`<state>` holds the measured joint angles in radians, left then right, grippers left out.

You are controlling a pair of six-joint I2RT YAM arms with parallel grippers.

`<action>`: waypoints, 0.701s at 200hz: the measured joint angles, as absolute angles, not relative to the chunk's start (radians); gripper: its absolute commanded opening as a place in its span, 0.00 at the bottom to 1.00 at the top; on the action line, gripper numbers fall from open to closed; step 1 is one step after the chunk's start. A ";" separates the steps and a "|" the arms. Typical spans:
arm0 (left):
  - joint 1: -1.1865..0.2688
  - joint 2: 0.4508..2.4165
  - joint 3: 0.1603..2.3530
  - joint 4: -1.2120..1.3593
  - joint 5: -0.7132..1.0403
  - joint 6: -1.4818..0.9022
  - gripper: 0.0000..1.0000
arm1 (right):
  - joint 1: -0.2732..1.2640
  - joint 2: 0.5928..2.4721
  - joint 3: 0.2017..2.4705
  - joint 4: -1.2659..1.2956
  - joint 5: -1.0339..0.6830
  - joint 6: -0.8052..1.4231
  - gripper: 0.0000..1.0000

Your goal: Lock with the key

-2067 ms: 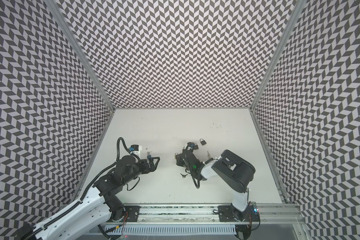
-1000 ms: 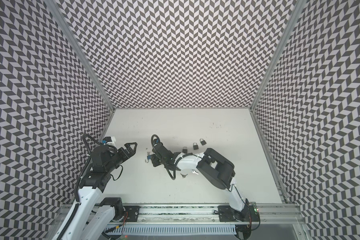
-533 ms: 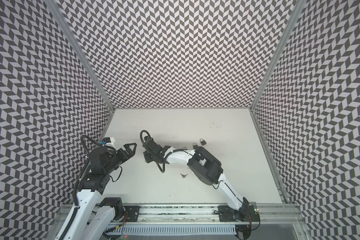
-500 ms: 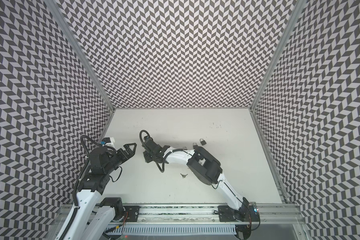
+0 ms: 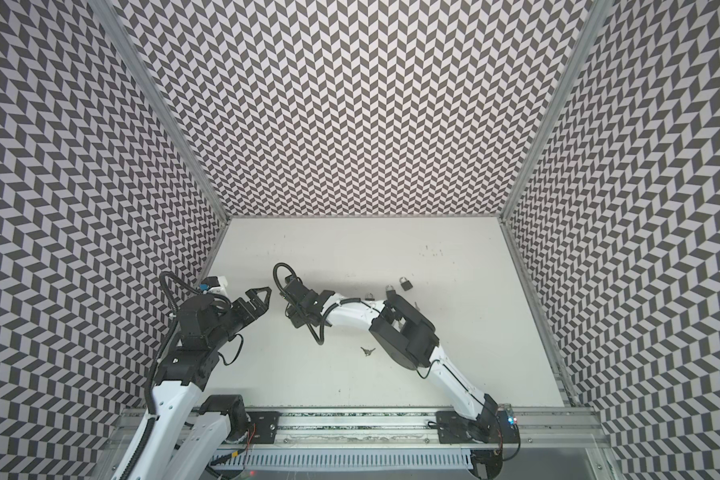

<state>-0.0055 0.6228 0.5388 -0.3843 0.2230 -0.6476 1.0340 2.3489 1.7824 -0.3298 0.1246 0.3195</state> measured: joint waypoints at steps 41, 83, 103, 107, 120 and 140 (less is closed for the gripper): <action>-0.006 0.619 0.538 -0.381 0.261 -0.650 1.00 | 1.034 2.230 1.585 -0.268 0.128 0.328 0.27; -0.097 0.617 0.501 -0.356 0.273 -0.683 1.00 | 1.034 2.038 1.288 -0.197 0.128 0.379 0.30; -0.242 0.613 0.468 -0.337 0.227 -0.724 1.00 | 1.034 1.942 1.140 -0.146 0.113 0.422 0.37; -0.270 0.613 0.462 -0.333 0.213 -0.732 1.00 | 1.034 1.924 1.115 -0.139 0.108 0.432 0.39; -0.385 0.615 0.436 -0.316 0.167 -0.767 1.00 | 1.034 1.880 1.052 -0.114 0.096 0.457 0.40; -0.529 0.628 0.398 -0.289 0.102 -0.822 1.00 | 1.037 1.827 0.977 -0.084 0.086 0.484 0.42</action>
<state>-0.5293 0.6281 0.3981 -0.2890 0.1017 -0.8223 1.0367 1.8271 0.9771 -0.0837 0.0860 0.4843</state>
